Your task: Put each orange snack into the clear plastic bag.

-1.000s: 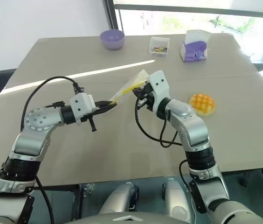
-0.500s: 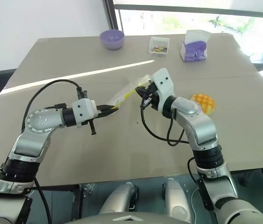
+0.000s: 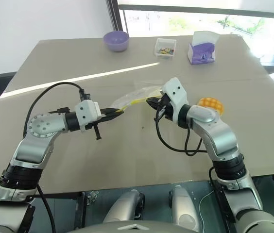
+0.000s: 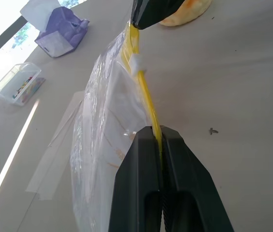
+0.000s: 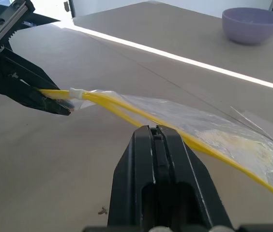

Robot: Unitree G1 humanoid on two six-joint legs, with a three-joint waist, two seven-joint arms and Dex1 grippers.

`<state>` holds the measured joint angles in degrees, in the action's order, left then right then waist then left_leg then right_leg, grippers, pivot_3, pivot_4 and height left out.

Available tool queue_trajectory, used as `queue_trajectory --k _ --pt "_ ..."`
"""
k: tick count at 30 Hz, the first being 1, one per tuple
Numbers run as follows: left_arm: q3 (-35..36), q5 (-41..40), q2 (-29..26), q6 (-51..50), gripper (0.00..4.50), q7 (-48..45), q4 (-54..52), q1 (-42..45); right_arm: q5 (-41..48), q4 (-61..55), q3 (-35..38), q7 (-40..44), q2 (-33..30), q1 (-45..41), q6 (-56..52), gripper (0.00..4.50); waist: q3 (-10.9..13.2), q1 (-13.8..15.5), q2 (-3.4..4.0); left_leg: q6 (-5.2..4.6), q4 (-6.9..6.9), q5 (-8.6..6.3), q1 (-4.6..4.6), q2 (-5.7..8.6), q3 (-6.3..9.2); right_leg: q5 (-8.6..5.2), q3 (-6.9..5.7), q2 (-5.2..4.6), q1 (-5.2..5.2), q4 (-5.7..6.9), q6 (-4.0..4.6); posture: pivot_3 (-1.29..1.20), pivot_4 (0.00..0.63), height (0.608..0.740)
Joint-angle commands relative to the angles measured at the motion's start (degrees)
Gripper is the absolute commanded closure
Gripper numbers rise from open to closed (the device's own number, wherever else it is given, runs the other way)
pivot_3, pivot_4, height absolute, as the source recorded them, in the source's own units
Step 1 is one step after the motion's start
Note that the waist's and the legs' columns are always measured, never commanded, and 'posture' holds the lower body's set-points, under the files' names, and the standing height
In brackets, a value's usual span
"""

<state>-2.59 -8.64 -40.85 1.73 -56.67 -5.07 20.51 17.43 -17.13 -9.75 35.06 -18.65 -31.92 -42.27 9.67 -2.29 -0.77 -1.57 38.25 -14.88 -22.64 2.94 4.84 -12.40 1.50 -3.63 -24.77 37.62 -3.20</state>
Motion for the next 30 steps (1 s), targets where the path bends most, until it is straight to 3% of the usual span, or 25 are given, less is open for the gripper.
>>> queue_trajectory --k 1,14,30 --pt "0.9 -0.9 -0.1 0.8 4.50 0.1 -1.5 0.9 0.5 -1.5 -0.4 -0.4 0.9 -0.8 1.1 4.46 0.0 0.0 0.00 0.00 0.00 0.00 0.00 0.01 -0.01 0.00 0.01 -0.01 0.00 0.00 0.00 0.00 0.150 0.740" --pt "-0.5 -0.3 -1.2 5.6 4.50 -3.5 -3.0 -1.7 1.2 1.5 -0.5 0.1 2.4 -1.5 1.6 4.46 0.0 0.1 0.00 0.00 0.00 0.00 0.00 0.01 0.00 0.00 0.01 -0.02 0.00 0.00 0.00 0.00 0.150 0.740" --pt "-1.7 1.8 -4.1 12.3 4.50 -7.2 1.1 -2.9 13.5 0.9 6.2 0.5 5.0 -1.1 -6.2 4.46 0.0 0.1 0.01 -0.01 -0.01 -0.01 0.00 0.00 0.00 0.00 0.01 -0.02 0.00 -0.01 0.00 0.00 0.150 0.740"
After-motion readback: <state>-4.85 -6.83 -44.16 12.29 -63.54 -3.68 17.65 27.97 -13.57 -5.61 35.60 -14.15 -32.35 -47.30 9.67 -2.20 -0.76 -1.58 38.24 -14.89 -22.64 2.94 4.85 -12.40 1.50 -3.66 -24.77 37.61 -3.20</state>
